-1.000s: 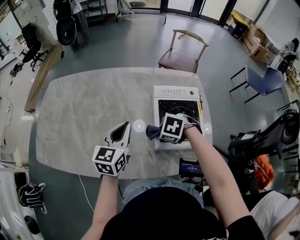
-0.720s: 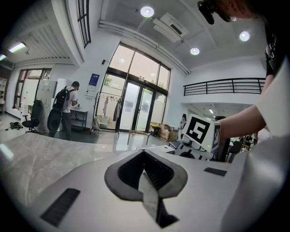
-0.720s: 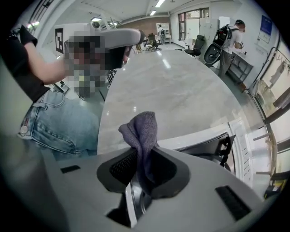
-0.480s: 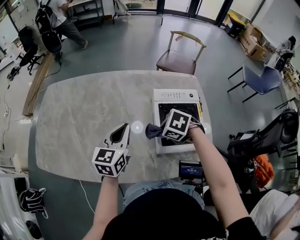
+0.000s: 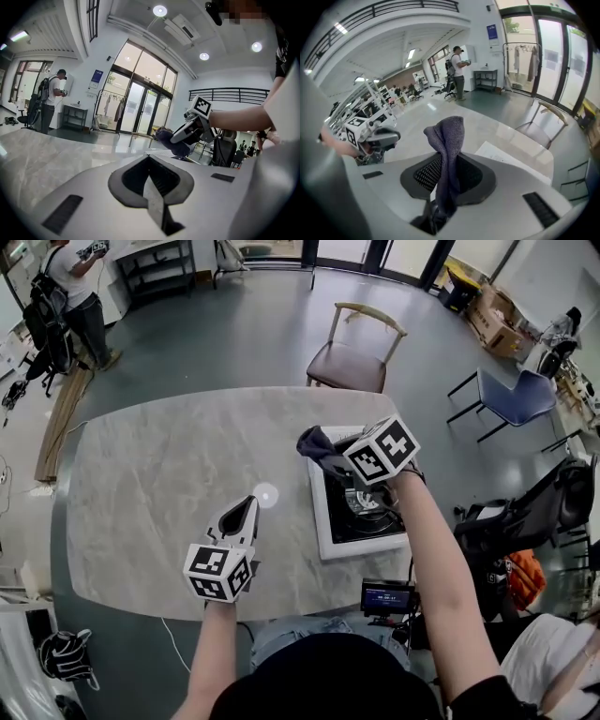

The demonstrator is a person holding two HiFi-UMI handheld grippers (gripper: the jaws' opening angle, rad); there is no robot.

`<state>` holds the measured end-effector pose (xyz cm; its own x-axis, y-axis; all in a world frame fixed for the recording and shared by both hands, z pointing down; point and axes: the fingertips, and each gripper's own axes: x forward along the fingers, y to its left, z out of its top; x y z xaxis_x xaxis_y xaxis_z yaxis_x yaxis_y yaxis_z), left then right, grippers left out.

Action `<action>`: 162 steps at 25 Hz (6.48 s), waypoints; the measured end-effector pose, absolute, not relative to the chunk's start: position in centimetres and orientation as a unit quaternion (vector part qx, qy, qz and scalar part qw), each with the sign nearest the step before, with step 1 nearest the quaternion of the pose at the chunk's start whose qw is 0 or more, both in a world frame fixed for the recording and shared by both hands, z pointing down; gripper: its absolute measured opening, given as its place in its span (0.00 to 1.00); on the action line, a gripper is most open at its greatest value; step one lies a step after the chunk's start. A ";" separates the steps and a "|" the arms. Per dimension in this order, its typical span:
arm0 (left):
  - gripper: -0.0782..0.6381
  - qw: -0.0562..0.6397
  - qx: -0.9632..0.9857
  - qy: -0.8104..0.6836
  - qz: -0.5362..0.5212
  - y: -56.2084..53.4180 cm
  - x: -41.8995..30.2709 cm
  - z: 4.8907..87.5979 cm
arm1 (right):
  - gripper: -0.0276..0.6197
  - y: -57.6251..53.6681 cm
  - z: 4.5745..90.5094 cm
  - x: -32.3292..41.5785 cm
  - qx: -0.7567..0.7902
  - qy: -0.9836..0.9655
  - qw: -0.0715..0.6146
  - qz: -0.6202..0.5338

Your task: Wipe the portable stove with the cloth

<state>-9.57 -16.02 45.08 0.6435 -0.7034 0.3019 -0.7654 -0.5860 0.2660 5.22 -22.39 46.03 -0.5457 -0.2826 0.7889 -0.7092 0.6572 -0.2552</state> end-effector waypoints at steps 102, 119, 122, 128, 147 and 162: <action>0.12 0.147 0.881 -0.424 0.151 -16.3 9.7 45.5 | 0.19 -26.2 51.5 35.7 0.512 -0.755 0.308 0.271; 0.12 0.110 0.875 -0.459 0.110 -16.2 6.8 41.9 | 0.19 -19.9 42.5 30.3 0.518 -0.815 0.223 0.132; 0.12 0.105 0.873 -0.466 0.102 -16.1 6.1 41.5 | 0.19 -18.7 41.7 29.5 0.528 -0.816 0.212 0.100; 0.12 0.093 0.866 -0.486 0.077 -15.9 4.5 39.7 | 0.19 -16.0 39.9 28.2 0.544 -0.821 0.158 0.066; 0.12 0.058 0.856 -0.513 0.021 -15.1 2.7 36.7 | 0.19 -12.1 38.5 28.0 0.558 -0.821 0.121 -0.001; 0.12 0.041 0.864 -0.501 0.023 -14.1 2.8 35.4 | 0.19 -11.3 36.4 27.2 0.558 -0.820 0.125 -0.030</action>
